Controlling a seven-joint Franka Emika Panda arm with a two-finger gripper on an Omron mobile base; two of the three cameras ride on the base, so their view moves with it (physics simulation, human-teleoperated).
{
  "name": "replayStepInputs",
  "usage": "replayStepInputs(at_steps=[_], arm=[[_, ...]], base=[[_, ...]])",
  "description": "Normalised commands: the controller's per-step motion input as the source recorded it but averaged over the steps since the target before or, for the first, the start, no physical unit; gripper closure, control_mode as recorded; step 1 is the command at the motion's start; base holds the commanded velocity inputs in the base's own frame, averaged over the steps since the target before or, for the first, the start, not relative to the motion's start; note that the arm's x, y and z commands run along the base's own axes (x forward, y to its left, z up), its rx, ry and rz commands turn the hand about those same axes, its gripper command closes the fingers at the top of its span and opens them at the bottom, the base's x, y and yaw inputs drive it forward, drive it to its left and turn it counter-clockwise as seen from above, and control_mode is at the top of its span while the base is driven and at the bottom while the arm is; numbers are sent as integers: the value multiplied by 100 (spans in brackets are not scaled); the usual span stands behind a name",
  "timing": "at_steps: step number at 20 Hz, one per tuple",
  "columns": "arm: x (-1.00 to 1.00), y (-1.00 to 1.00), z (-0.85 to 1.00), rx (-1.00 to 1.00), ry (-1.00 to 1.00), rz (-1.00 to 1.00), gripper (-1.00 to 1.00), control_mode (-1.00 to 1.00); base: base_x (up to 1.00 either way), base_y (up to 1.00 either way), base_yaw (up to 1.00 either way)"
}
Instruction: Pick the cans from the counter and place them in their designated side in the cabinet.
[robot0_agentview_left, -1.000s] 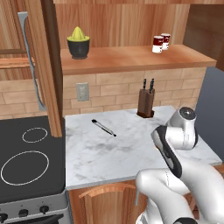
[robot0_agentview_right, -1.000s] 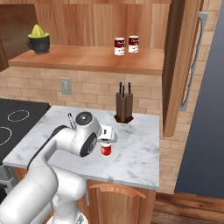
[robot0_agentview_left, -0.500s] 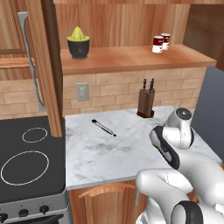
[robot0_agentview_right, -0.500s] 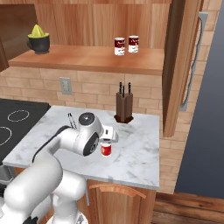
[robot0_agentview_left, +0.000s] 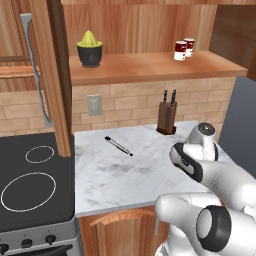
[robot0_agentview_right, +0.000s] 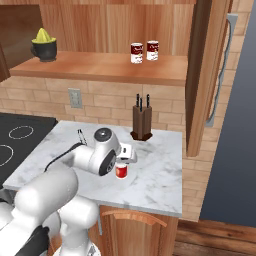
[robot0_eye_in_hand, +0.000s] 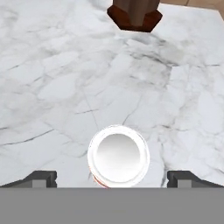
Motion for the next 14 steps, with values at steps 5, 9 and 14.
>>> replayStepInputs(at_steps=[5,9,14], arm=[[13,-5,-17,0,3,0,-100,-100],[14,-2,-18,0,3,0,-100,-100],[17,0,-17,0,2,0,-100,-100]], base=[[0,0,0],[0,0,0],[0,0,0]])
